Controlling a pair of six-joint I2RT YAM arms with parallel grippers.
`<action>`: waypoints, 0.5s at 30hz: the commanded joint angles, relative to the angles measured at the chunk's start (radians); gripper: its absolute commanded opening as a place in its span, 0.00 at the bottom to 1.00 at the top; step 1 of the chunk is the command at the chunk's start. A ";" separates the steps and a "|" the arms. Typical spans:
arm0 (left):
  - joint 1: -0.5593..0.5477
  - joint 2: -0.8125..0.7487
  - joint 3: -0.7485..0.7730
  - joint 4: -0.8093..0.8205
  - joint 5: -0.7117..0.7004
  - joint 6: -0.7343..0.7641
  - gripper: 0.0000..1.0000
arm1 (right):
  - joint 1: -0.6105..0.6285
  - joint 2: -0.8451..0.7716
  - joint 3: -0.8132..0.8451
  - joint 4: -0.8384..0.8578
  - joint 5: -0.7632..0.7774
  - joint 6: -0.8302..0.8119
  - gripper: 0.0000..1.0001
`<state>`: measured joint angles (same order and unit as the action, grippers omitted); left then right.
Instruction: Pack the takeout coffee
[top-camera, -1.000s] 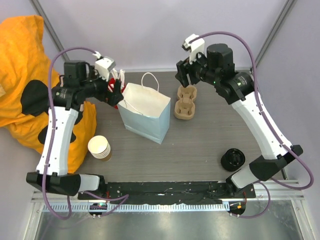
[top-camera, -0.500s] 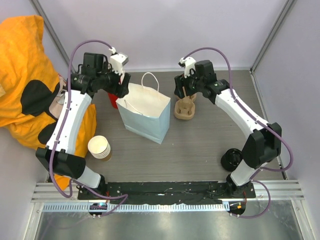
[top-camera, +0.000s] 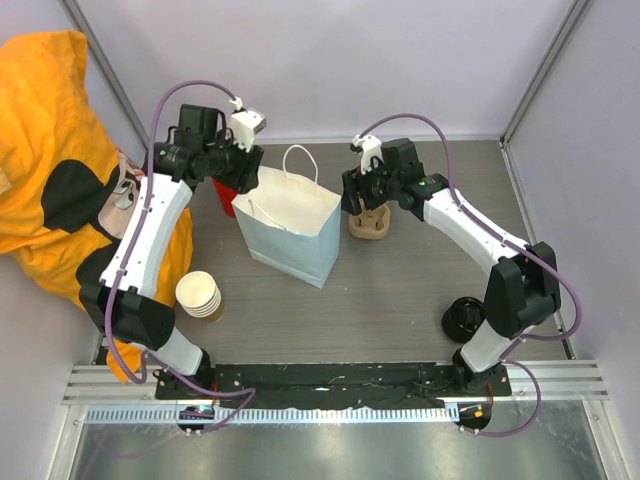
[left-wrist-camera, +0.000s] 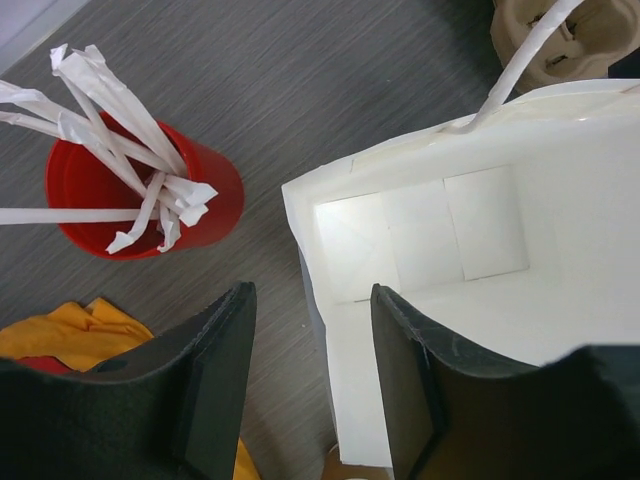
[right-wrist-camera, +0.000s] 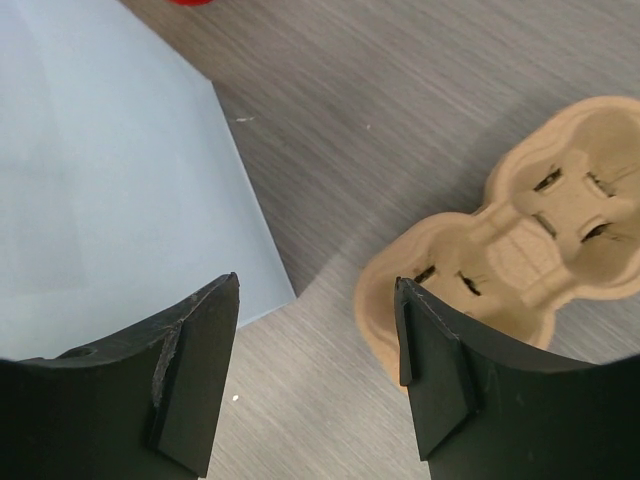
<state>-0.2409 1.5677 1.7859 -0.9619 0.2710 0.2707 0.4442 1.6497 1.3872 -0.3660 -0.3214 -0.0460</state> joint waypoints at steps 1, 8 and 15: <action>-0.014 0.021 0.044 0.000 0.002 0.015 0.52 | 0.024 -0.067 -0.020 0.050 -0.021 0.008 0.68; -0.031 0.046 0.050 0.009 -0.059 0.032 0.24 | 0.062 -0.126 -0.065 0.035 -0.015 0.006 0.68; -0.040 0.060 0.055 0.038 -0.113 0.051 0.21 | 0.086 -0.171 -0.083 -0.049 -0.024 -0.024 0.68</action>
<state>-0.2737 1.6215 1.7969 -0.9642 0.2005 0.2985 0.5182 1.5333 1.3060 -0.3840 -0.3283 -0.0483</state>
